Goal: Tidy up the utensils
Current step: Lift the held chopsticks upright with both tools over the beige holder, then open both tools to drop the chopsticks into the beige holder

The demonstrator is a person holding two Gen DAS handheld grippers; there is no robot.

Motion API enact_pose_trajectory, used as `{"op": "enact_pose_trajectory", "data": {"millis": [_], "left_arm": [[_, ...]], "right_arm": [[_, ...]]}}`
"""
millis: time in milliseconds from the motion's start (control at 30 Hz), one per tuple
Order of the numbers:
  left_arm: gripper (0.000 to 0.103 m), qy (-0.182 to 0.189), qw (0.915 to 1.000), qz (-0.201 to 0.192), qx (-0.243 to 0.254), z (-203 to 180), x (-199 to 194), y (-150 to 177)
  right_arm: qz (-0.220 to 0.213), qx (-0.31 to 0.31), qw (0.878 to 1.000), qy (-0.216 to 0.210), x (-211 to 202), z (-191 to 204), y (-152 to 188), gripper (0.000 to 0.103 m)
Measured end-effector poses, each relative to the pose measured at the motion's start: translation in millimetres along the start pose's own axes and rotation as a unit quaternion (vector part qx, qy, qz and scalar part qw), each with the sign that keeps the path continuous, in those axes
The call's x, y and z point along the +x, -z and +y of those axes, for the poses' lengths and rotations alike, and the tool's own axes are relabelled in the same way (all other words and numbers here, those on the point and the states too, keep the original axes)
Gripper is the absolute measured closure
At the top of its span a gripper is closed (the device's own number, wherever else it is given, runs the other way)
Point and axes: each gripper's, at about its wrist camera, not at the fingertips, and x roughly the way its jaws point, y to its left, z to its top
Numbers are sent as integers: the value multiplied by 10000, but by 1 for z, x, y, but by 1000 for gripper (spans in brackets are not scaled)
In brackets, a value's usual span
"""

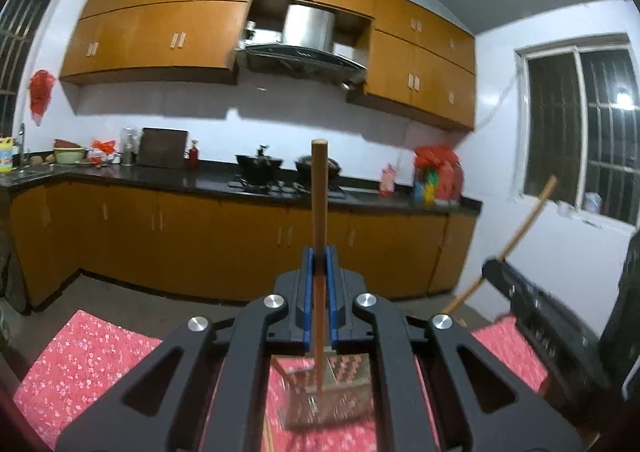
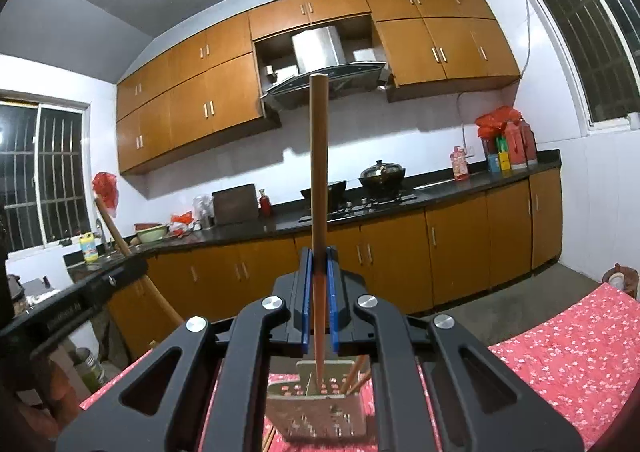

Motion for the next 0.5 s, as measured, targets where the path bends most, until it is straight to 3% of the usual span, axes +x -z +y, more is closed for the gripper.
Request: {"op": "enact_pose_trajectory", "data": {"millis": [233, 500], "left_arm": [[96, -50, 9993, -196, -330, 9, 21, -1], [96, -105, 9969, -601, -506, 14, 21, -22]], "right_arm": [[212, 46, 9997, 73, 30, -1, 15, 95], [298, -156, 9994, 27, 31, 6, 20, 95]]}}
